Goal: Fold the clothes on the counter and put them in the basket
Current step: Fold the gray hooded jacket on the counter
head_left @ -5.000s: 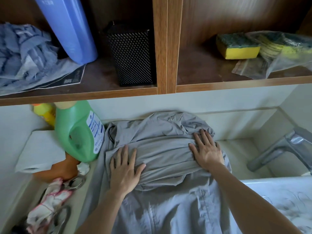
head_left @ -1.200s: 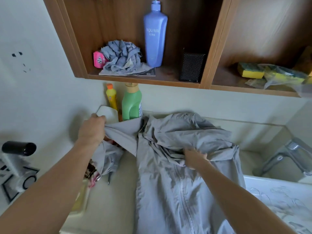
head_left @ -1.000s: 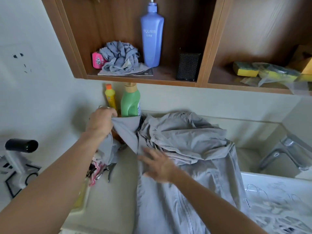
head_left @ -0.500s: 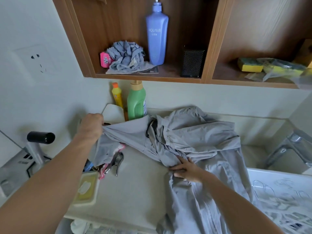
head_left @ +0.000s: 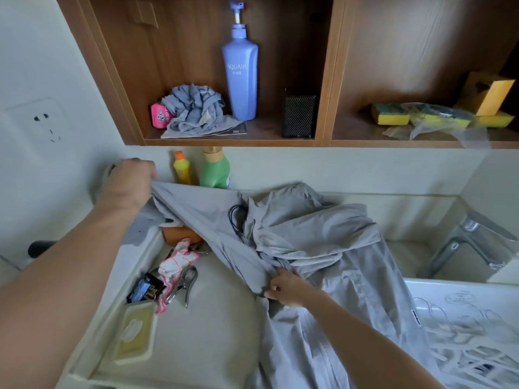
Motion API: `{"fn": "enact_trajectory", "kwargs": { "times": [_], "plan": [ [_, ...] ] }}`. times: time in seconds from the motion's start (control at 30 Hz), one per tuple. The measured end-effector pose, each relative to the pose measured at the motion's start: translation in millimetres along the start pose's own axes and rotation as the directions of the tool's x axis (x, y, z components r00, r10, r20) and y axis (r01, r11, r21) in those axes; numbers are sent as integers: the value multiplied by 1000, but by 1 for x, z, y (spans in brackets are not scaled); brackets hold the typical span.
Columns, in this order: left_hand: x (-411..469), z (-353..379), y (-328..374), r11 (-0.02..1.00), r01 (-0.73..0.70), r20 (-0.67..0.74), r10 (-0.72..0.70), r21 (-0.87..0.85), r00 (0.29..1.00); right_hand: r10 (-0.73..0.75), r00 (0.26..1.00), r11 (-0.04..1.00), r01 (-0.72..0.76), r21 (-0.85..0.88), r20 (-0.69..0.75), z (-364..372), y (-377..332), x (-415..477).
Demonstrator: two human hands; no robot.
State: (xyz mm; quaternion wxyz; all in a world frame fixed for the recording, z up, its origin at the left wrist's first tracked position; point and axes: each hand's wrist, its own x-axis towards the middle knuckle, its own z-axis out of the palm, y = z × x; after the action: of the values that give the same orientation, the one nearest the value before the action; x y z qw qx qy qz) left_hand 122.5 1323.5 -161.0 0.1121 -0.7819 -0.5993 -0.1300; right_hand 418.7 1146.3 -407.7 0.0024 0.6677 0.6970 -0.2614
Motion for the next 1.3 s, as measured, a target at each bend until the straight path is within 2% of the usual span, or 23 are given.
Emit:
{"fn": "enact_trajectory", "kwargs": {
  "times": [0.1, 0.2, 0.27, 0.33, 0.4, 0.47, 0.53, 0.57, 0.6, 0.63, 0.7, 0.73, 0.77, 0.83, 0.9, 0.97, 1.0, 1.07, 1.13, 1.17, 1.23, 1.27, 1.3],
  "plan": [
    [-9, -10, 32, 982, -187, -200, 189, 26, 961, -46, 935, 960, 139, 243, -352, -1, -23, 6],
    [-24, -16, 85, 921, -389, -310, 376, 22, 873, 40, 854, 783, 296, 547, -519, -29, -49, 4],
    [-30, -10, 121, 792, -598, -279, 550, -124, 787, 99, 807, 672, 377, 637, -582, -59, -66, 3],
    [-36, -2, 153, 612, -708, -256, 665, -352, 702, 112, 725, 650, 463, 602, -679, -85, -77, 5],
    [-42, 3, 172, 537, -722, -290, 676, -436, 677, 168, 666, 632, 493, 598, -727, -109, -83, 1],
    [-45, 9, 170, 567, -696, -384, 582, -441, 717, 280, 641, 623, 445, 643, -715, -126, -80, -2],
    [-49, 19, 155, 641, -520, -384, 354, -564, 853, 416, 679, 442, 431, 787, -605, -134, -68, 2],
    [-50, 27, 146, 642, -320, -257, 193, -696, 947, 472, 721, 291, 417, 861, -508, -136, -61, 4],
    [-52, 34, 140, 584, -46, -20, 51, -810, 998, 500, 771, 117, 390, 914, -393, -137, -55, 3],
    [-55, 42, 139, 470, 224, 242, -23, -854, 970, 509, 811, -17, 344, 939, -288, -136, -49, 3],
    [-61, 54, 145, 255, 577, 609, 63, -775, 791, 491, 852, -136, 281, 950, -181, -131, -35, 3],
    [-64, 57, 152, 238, 642, 679, 129, -729, 723, 479, 861, -126, 261, 957, -172, -126, -26, 5],
    [-66, 57, 159, 288, 638, 691, 152, -715, 706, 467, 862, -68, 259, 963, -199, -123, -20, 6],
    [-61, 61, 171, 416, 496, 587, 123, -762, 800, 473, 808, 274, 245, 930, -352, -118, -4, 5],
    [-48, 62, 181, 522, 330, 459, 137, -786, 878, 461, 644, 670, 199, 715, -611, -122, 13, -5],
    [-34, 58, 195, 582, 257, 429, 178, -771, 885, 201, 472, 906, 245, 346, -858, -130, 27, -20],
    [-27, 57, 203, 605, 246, 435, 187, -758, 881, 15, 462, 953, 263, 153, -887, -134, 31, -27],
    [-18, 56, 229, 579, 229, 418, 216, -783, 882, -233, 543, 964, 241, -116, -807, -135, 41, -33],
    [-13, 52, 249, 506, 193, 340, 215, -841, 915, -275, 648, 960, 219, -173, -711, -132, 39, -34],
    [-10, 51, 259, 462, 174, 303, 222, -870, 927, -226, 679, 969, 229, -91, -698, -131, 43, -33],
    [-8, 49, 270, 354, 148, 240, 233, -924, 942, -6, 680, 912, 303, 274, -733, -132, 50, -32],
    [-10, 49, 271, 311, 133, 208, 222, -941, 953, 165, 657, 789, 359, 498, -735, -134, 54, -32],
    [-13, 49, 268, 284, 112, 176, 210, -952, 962, 336, 643, 586, 429, 688, -688, -137, 60, -30]
  ]
}}
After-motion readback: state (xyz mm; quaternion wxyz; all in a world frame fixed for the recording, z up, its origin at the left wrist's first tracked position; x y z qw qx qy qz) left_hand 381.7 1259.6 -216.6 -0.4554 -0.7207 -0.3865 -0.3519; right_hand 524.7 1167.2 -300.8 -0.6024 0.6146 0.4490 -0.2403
